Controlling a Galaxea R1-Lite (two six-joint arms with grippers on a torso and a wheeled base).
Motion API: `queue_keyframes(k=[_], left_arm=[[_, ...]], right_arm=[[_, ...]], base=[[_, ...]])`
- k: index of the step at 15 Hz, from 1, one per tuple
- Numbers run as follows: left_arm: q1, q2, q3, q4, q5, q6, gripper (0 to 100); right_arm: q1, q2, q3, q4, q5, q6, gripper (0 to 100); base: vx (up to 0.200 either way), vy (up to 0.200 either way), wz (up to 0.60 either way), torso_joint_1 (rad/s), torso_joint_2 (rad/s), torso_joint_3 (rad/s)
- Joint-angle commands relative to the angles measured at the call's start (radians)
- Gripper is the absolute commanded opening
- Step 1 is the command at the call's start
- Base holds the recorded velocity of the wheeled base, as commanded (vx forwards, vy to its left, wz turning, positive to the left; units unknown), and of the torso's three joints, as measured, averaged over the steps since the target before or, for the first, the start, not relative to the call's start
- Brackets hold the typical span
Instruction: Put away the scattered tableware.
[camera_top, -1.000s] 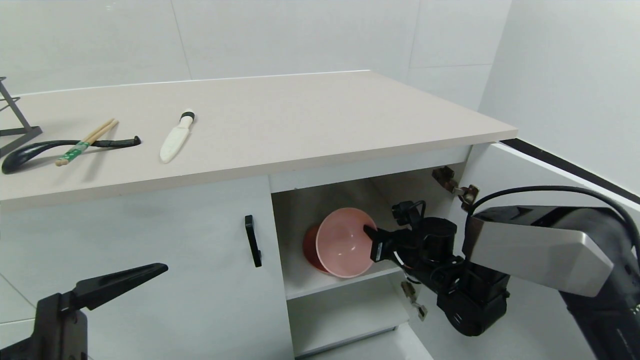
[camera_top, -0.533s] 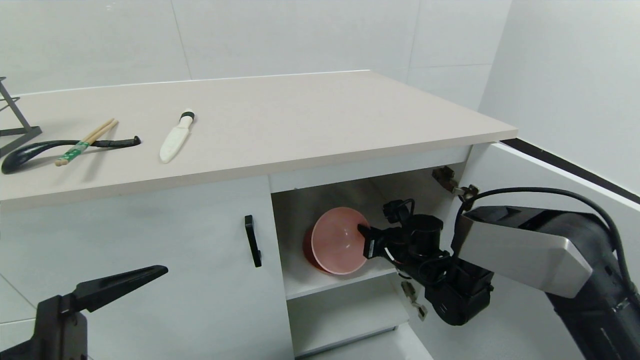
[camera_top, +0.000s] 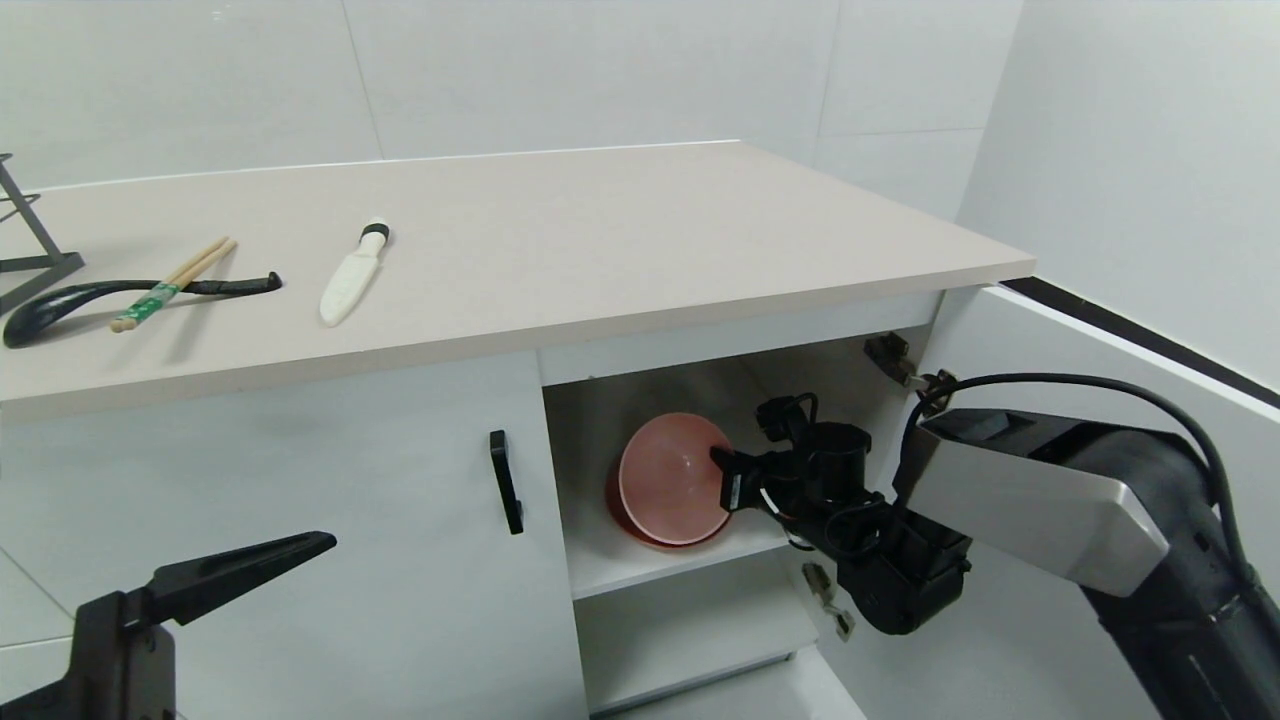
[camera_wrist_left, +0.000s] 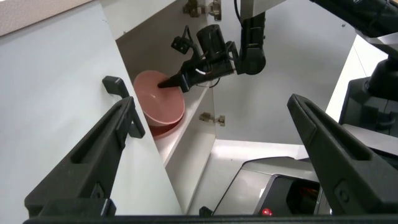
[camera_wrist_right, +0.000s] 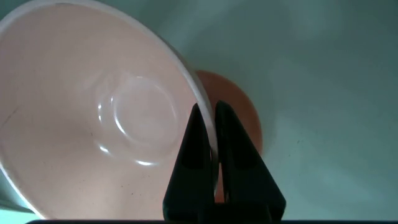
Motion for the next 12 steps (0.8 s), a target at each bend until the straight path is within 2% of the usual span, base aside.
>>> queue_keyframes(k=[1,5,6,12], left_arm=[[0.0,0.005,0.0,-0.001,0.0,0.0,100],[0.0,0.005,0.0,-0.001,0.0,0.0,100],[0.0,0.005,0.001,-0.001,0.0,0.0,100],[0.0,0.005,0.001,-0.001,-0.002,0.0,100]], right_arm=[[-0.001,0.002,-0.003,0.001,0.0,0.001,0],[-0.006,0.009,-0.008,0.006,-0.002,0.001,0],[-0.004,0.009,-0.008,0.013,-0.002,0.001,100],[-0.003,0.006,0.005,0.001,0.003,-0.002,100]], base=[[0.0,0.0,0.0,0.0,0.0,0.0],[0.0,0.0,0.0,0.0,0.0,0.0],[0.0,0.0,0.0,0.0,0.0,0.0],[0.0,0.0,0.0,0.0,0.0,0.0]])
